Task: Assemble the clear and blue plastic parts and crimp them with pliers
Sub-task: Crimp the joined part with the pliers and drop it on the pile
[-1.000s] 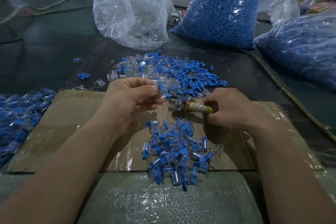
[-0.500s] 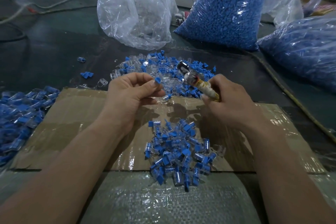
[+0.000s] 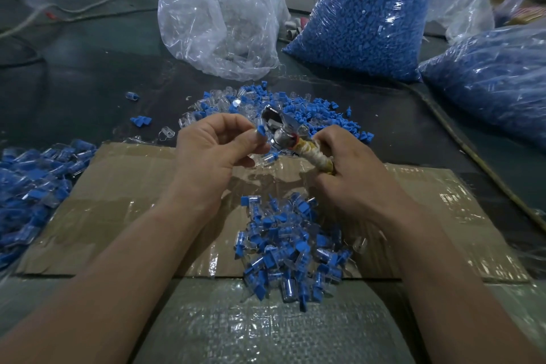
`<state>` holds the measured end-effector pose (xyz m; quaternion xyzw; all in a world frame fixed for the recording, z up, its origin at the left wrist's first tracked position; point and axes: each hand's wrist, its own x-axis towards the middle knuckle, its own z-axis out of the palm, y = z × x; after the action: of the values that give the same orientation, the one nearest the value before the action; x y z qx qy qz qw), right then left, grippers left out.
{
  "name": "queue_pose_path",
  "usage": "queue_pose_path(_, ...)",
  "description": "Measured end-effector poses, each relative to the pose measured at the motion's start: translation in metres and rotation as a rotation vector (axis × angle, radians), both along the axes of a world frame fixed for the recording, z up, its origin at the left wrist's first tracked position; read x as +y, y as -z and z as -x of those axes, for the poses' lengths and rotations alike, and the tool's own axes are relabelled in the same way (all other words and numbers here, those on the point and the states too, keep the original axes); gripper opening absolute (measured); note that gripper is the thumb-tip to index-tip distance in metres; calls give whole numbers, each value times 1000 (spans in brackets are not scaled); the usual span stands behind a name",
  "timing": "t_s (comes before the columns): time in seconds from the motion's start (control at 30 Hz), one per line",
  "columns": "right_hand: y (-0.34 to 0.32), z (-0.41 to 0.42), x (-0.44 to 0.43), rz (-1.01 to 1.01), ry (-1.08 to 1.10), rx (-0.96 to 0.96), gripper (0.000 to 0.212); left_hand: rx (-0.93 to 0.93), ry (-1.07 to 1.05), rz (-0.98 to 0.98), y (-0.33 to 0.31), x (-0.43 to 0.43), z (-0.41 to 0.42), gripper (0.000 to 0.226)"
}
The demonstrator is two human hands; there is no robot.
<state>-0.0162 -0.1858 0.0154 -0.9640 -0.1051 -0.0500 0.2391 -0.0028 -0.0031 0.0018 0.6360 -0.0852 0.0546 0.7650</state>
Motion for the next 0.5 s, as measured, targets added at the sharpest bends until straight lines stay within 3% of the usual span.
queue_pose_path(0.5,-4,1,7,21,-17,16,21,-69,-66,-135,-2,-2,3,16)
